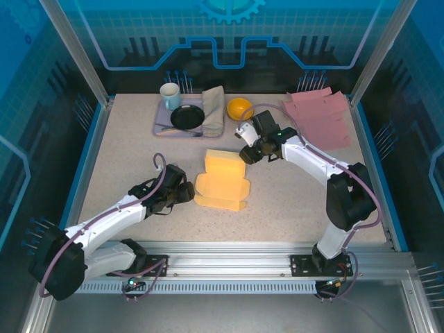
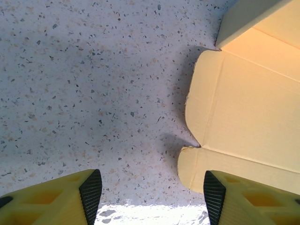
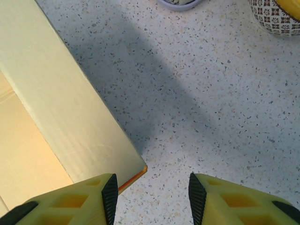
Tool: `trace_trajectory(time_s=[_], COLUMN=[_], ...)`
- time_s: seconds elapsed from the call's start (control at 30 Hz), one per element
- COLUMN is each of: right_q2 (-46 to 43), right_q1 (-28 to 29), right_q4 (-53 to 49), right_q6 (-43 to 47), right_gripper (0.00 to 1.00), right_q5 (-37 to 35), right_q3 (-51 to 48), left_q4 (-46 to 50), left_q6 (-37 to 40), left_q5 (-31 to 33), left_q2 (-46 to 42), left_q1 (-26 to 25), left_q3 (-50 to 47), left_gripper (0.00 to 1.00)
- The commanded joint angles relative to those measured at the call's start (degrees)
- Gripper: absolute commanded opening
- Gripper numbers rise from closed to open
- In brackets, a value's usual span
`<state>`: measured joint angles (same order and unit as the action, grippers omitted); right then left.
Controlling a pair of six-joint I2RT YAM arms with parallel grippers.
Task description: Fold the paper box
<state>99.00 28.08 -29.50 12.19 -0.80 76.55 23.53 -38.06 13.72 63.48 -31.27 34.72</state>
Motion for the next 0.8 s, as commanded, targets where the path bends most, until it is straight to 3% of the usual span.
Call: trace_trajectory(time_s=[0.0,0.5,0.77], right_q2=[1.17,-0.03,0.38], right_q1=[-0.05,-1.31,-2.71], right_q4=[1.02,5.01,5.80], right_q6=[-1.55,-6.61,-10.42], right_gripper=[0.46,0.46,0.46], right_q5=[1.86,1.28,0.62], right_q3=[-0.37,-9.08,-10.83], left_q4=[1.96,1.58,-2.38], left_q6=[-1.74,-6.17,-11.91], left_q5=[-1.48,-6.48,-10.68], left_q2=[-0.13,1.77,5.25], left_q1=[0.38,0.24,-2.50], left_q3=[1.40,1.95,1.54], left_gripper=[0.62,0.62,0.62])
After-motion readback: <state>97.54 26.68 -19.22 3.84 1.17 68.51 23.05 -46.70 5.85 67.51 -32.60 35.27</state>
